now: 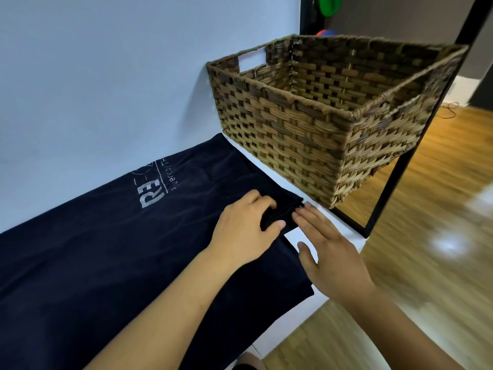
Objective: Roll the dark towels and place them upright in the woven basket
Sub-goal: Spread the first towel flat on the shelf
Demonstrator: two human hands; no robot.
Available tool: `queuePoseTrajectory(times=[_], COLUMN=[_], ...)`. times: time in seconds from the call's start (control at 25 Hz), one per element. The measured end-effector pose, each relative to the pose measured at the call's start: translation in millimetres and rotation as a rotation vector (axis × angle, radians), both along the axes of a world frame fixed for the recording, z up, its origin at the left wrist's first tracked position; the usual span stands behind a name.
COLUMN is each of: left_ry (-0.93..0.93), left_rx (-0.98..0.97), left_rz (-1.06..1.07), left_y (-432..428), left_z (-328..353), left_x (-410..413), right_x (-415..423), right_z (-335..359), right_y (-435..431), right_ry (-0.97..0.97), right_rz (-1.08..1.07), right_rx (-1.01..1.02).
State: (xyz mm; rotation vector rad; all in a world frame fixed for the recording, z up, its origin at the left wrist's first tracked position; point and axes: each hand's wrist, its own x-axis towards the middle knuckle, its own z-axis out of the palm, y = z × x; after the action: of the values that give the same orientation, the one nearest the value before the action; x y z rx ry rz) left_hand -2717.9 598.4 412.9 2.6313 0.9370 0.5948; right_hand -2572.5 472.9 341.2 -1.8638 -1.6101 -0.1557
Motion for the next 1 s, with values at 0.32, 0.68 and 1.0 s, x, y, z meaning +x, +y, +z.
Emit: queuePoseTrajectory(times=[0.32,0.68,1.0], left_ry=[0.165,-0.161,-0.095], left_rx=[0.233,-0.013,0.163], left_rz=[-0.166,-0.084,-0.155], left_y=[9.7,5.8,0.1], left_z=[28.9,13.3,2.1], left_x=[-4.4,6.7,27.7], right_x=[-1.4,-9.3,0.3], right_z=[3.2,22.5,6.8], right_y=[-0.4,-1.7,-2.7], right_ry=[-0.043,0.145,-0.084], right_rz=[-0.014,-0.071,-0.022], right_rx=[-0.034,0.174,0.088])
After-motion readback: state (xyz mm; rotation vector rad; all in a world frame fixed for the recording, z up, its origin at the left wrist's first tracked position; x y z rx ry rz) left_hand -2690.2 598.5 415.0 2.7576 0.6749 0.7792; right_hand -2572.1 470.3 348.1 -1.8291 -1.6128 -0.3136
